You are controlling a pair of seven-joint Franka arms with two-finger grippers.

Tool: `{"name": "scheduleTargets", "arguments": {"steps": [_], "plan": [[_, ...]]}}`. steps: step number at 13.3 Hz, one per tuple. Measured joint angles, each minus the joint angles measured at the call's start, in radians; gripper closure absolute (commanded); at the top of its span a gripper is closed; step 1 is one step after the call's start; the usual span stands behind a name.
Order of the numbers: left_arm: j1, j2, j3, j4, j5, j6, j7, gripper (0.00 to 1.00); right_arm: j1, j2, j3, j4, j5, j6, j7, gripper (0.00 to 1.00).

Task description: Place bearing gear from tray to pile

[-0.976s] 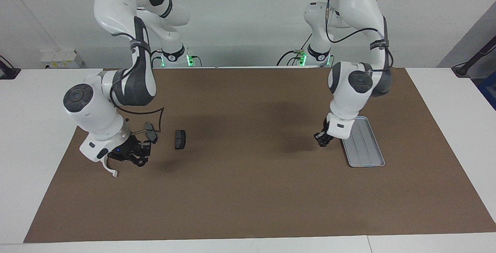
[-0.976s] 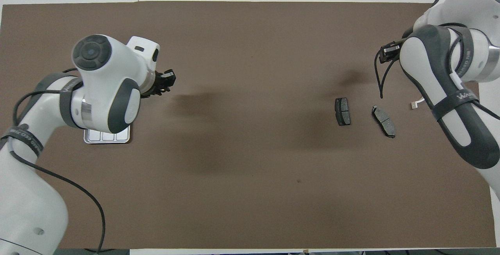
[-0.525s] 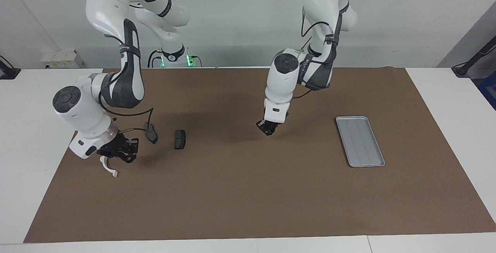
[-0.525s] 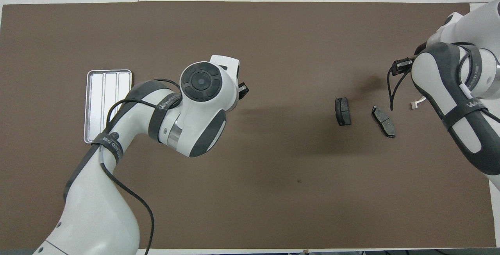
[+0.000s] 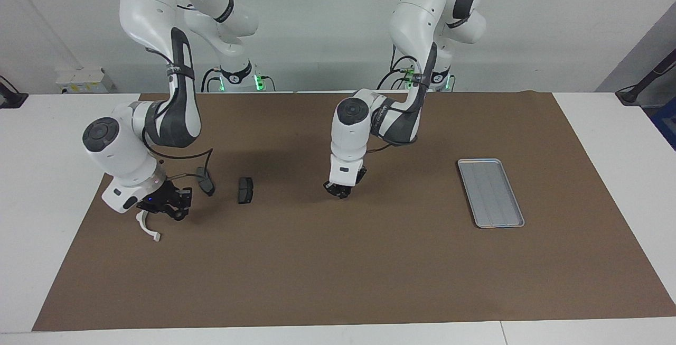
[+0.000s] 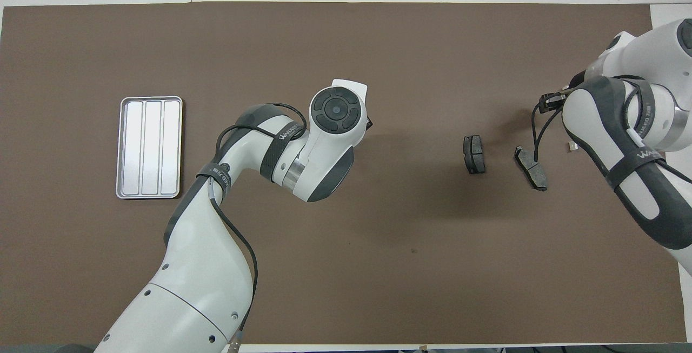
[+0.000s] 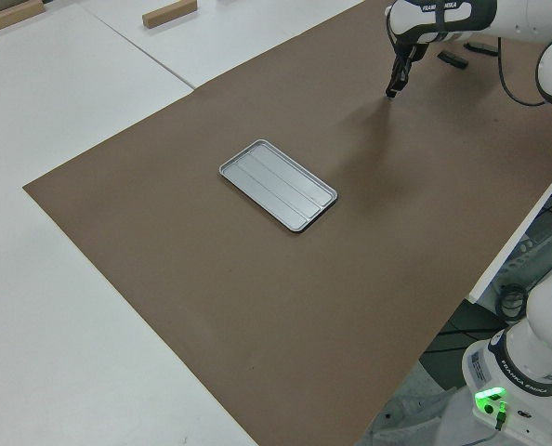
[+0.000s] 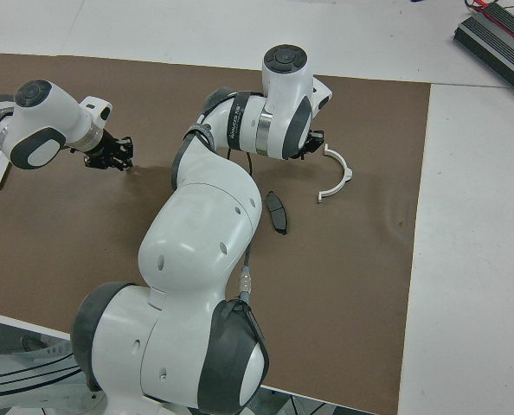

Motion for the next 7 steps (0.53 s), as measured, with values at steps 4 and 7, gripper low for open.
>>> {"name": "scheduleTargets", "arguments": {"steps": [4,7], "plan": [[0.0,0.002,0.007,0.008,0.001,0.0,0.0,1.0,0.0,0.001,0.0,-0.018,-0.03,0.027,0.0,1.0],[0.001,0.003,0.008,0.007,0.009,0.0,0.0,1.0,-0.001,0.004,0.0,-0.035,-0.031,0.051,0.0,1.0]]}}
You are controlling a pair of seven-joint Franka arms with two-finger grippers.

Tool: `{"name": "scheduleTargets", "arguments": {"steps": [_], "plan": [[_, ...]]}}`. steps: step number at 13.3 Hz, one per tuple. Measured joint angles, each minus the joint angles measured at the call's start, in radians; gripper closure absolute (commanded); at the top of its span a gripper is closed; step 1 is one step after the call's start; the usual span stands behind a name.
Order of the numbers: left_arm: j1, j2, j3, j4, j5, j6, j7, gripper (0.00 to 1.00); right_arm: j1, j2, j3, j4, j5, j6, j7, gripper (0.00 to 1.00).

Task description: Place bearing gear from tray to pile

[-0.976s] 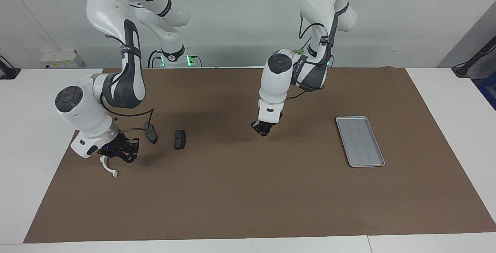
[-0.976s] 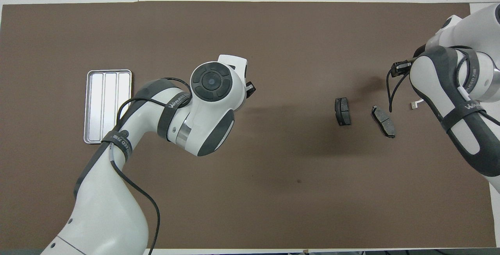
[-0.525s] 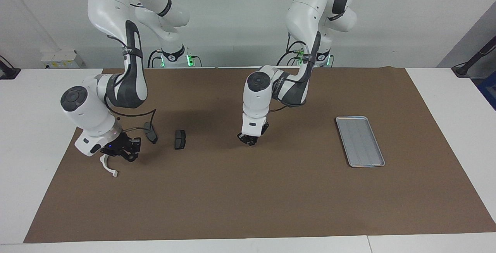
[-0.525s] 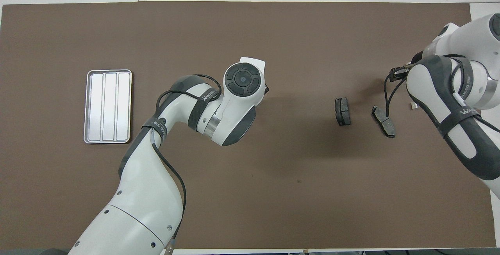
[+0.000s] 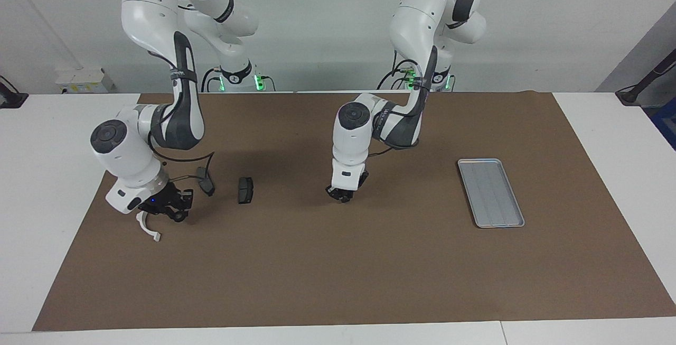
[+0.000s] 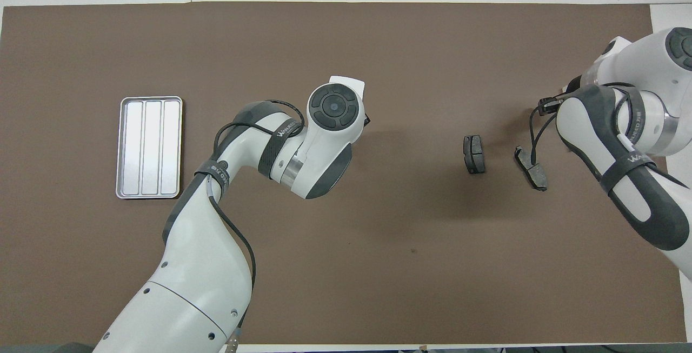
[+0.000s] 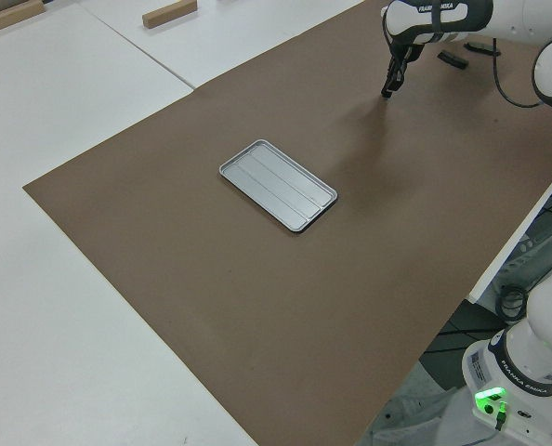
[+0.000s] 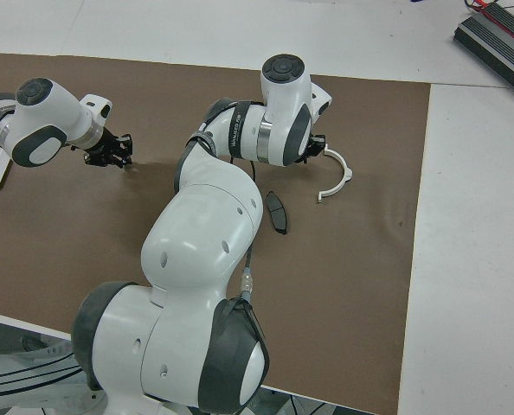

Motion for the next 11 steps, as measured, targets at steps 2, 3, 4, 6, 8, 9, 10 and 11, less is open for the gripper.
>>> {"name": "scheduleTargets", "arguments": {"steps": [2,3,4,6,8,9,10,11], "plan": [[0.001,0.002,0.001,-0.003,0.005,0.0,0.0,1.0,0.0,0.006,0.0,-0.006,0.0,0.003,0.0,1.0],[0.001,0.003,0.001,-0.005,0.005,0.0,0.0,1.0,0.0,0.011,0.0,-0.007,0.0,0.009,0.0,1.0],[0.001,0.004,0.001,-0.007,0.006,0.001,0.0,1.0,0.0,0.016,0.0,-0.009,0.0,0.022,0.0,1.0],[0.001,0.004,0.001,-0.015,0.006,0.004,0.0,1.0,0.0,0.026,0.0,-0.014,0.0,0.037,0.0,1.0],[0.001,0.004,0.002,-0.019,0.007,0.008,0.0,0.32,0.0,0.03,0.0,-0.017,0.0,0.04,0.0,1.0],[0.001,0.004,0.002,-0.02,0.007,0.008,0.0,0.0,0.0,0.03,0.0,-0.017,0.0,0.04,0.0,1.0],[0.001,0.004,0.004,-0.02,0.01,0.008,0.0,0.0,0.0,0.031,0.001,-0.018,0.0,0.04,0.0,1.0],[0.002,0.004,0.008,-0.02,0.026,0.008,0.0,0.0,0.0,0.031,0.001,-0.019,0.0,0.04,0.0,0.61]]}}
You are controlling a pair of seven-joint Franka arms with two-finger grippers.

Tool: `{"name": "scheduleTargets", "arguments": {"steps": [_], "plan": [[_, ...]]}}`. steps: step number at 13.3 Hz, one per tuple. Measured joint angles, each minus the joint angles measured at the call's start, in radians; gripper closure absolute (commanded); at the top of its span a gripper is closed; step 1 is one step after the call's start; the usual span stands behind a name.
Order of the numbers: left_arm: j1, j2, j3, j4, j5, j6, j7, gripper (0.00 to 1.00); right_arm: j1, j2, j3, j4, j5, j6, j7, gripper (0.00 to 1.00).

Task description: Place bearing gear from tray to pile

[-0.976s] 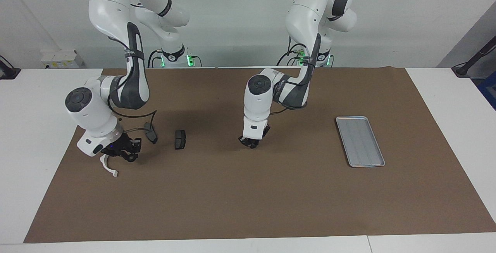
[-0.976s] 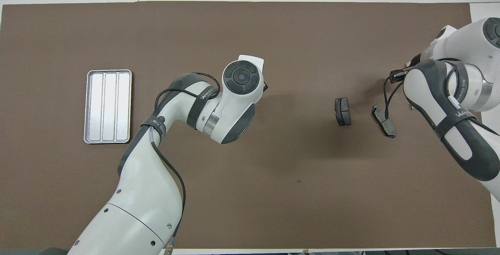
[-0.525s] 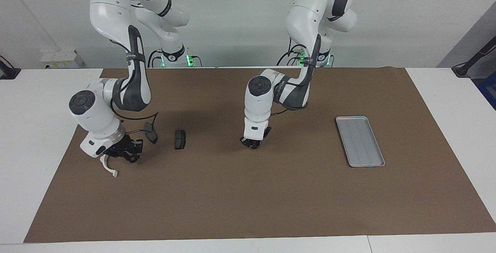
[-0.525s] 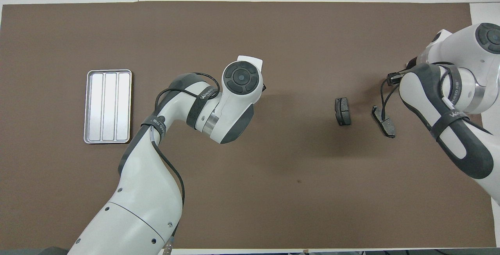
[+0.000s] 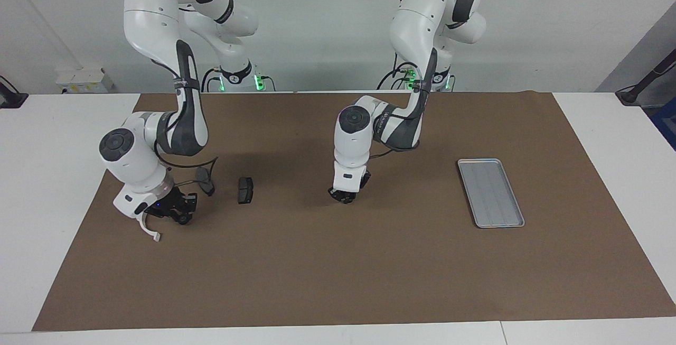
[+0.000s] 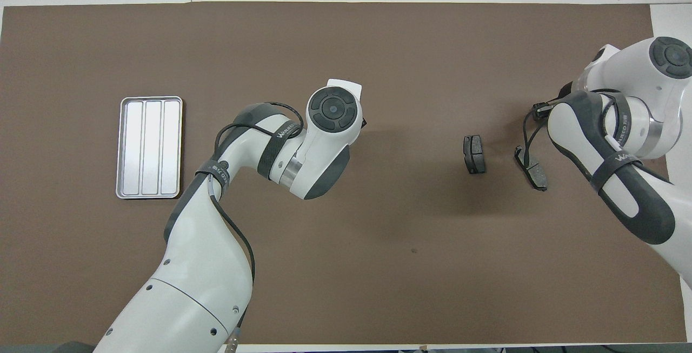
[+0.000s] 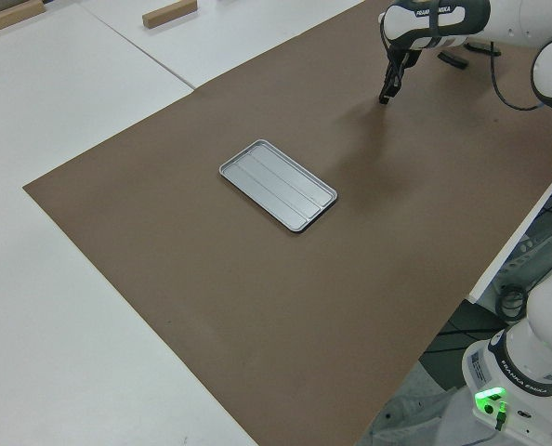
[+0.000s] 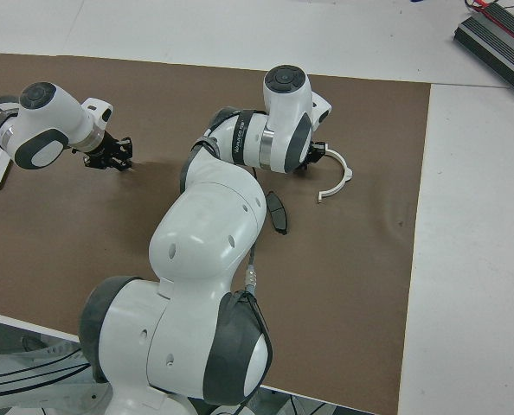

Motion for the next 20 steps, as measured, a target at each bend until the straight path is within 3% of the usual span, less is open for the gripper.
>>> {"name": "scheduleTargets", "arguments": {"steps": [1,2,5,9,11,16,20], "plan": [[0.001,0.0,0.007,0.001,0.018,0.0,0.0,0.0,0.0,0.001,0.0,-0.001,0.0,0.0,0.0,0.31],[0.003,-0.002,0.013,0.004,0.027,0.001,0.0,0.0,0.0,0.001,0.0,-0.001,0.0,0.0,0.0,0.25],[0.047,-0.062,0.022,0.014,0.036,-0.026,0.001,0.0,0.0,0.001,0.0,-0.001,0.0,0.0,0.0,0.22],[0.17,-0.23,0.023,0.016,0.036,-0.163,0.065,0.0,0.006,-0.02,0.007,0.011,0.0,-0.013,0.022,0.22],[0.23,-0.317,0.023,0.015,0.031,-0.261,0.144,0.0,0.027,-0.056,0.02,0.055,0.001,-0.085,0.066,0.22],[0.395,-0.483,0.024,0.014,0.016,-0.49,0.446,0.0,0.222,-0.106,0.027,0.23,-0.008,-0.317,0.346,0.22],[0.53,-0.596,0.019,0.012,-0.005,-0.646,0.675,0.0,0.426,-0.123,0.031,0.242,-0.096,-0.373,0.55,0.22]]}}
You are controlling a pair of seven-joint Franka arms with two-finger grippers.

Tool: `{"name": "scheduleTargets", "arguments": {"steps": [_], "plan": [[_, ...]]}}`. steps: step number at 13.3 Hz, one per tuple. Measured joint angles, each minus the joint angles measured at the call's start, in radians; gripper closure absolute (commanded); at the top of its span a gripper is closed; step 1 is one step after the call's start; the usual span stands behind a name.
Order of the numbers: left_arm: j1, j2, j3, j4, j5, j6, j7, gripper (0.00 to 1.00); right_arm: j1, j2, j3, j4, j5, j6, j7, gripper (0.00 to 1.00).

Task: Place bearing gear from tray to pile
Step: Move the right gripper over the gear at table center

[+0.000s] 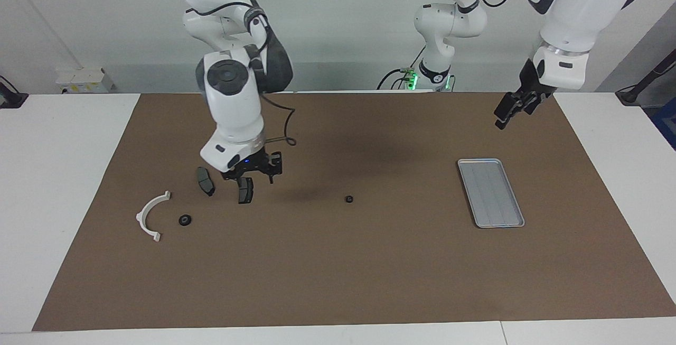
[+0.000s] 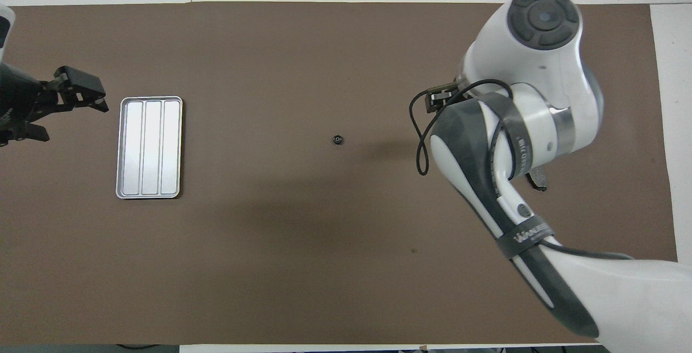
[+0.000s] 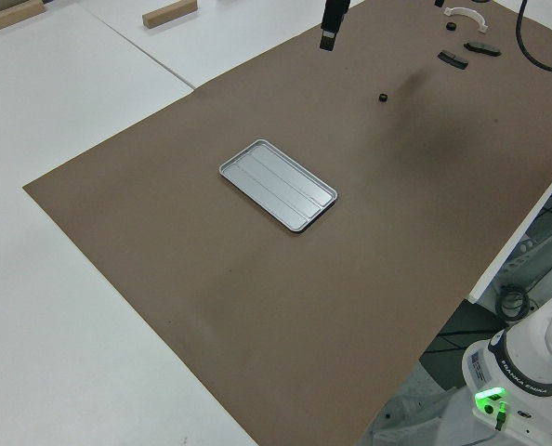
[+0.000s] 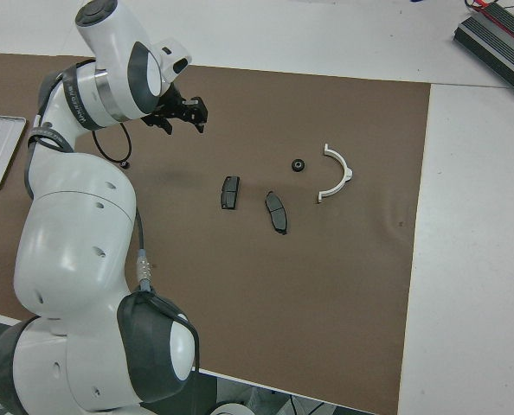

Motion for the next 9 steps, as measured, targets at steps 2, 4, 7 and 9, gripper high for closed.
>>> {"name": "scheduleTargets", "arguments": {"steps": [2,4,7,9], "plan": [[0.068,-0.015,-0.052,-0.001,0.0,-0.061,0.059,0.0,0.081,-0.003,0.001,0.0,-0.003,0.004,0.128,0.23],[0.127,-0.026,-0.105,-0.002,0.0,-0.092,0.129,0.0,0.139,0.002,0.002,0.0,-0.001,0.031,0.233,0.23],[0.143,-0.037,-0.108,-0.008,0.0,-0.086,0.165,0.0,0.175,0.07,0.003,0.056,0.001,0.071,0.286,0.25],[0.148,-0.037,-0.108,-0.022,-0.002,-0.06,0.17,0.0,0.189,0.161,0.011,0.15,0.004,0.093,0.306,0.25]]}}
